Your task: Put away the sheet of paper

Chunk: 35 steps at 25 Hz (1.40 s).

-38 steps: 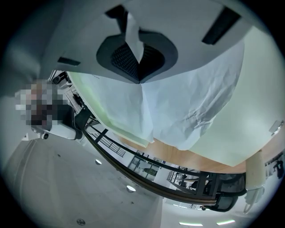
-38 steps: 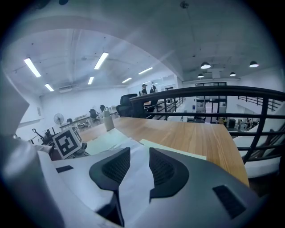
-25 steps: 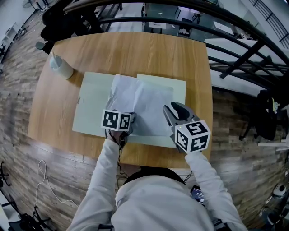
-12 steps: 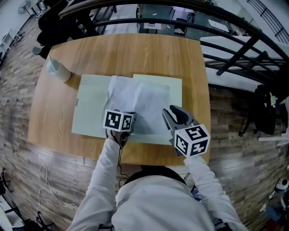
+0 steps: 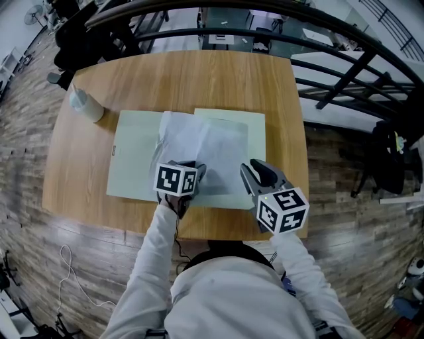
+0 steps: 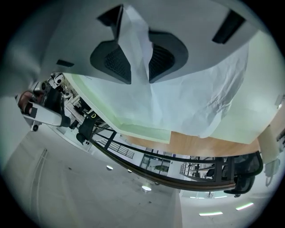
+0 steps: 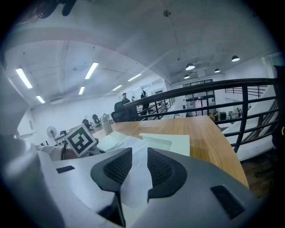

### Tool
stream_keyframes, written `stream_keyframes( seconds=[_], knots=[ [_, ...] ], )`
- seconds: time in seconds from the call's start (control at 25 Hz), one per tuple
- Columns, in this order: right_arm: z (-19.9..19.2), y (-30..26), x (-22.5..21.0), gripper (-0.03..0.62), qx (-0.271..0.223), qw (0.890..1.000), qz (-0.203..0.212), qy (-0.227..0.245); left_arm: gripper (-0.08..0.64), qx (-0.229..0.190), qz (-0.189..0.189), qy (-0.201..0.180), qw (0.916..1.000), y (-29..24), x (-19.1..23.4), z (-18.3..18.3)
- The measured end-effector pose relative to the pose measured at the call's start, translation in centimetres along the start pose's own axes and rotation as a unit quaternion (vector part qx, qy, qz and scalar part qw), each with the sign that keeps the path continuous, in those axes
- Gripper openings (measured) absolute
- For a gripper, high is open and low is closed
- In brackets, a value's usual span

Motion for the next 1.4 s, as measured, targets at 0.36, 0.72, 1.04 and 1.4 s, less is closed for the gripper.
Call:
stream_keyframes(
  seconds=[0.36,0.72,1.04,1.4],
  knots=[
    [-0.1,0.5,1.1,0.129,-0.009,1.000,0.006,0.001,0.118,-0.085,0.028,-0.037,0.9953,3.0,-0.4,1.5],
    [0.5,1.1,3.0,0.124,-0.028,0.999,0.020,0.011,0.072,-0.157,0.048,-0.056,0.9848,7.8,-1.3,2.1],
    [1.2,1.8,5.0,0.112,-0.054,0.998,0.037,0.023,0.037,-0.215,0.083,-0.078,0.9700,12.0,-1.9,1.4],
    [1.5,2.7,6.9,0.072,-0.063,0.996,0.043,0.038,0.021,-0.293,0.094,-0.076,0.9484,17.4,-3.0,-0.1]
  ],
)
Point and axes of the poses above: the fingertips, and each gripper's own axes: y backward along the fingers, x to its left, z out of its top, the point moved 2 cm from there along y, backward along the fingers, and after that the axes turned 11 degrees about y, right-handed, at the moved point
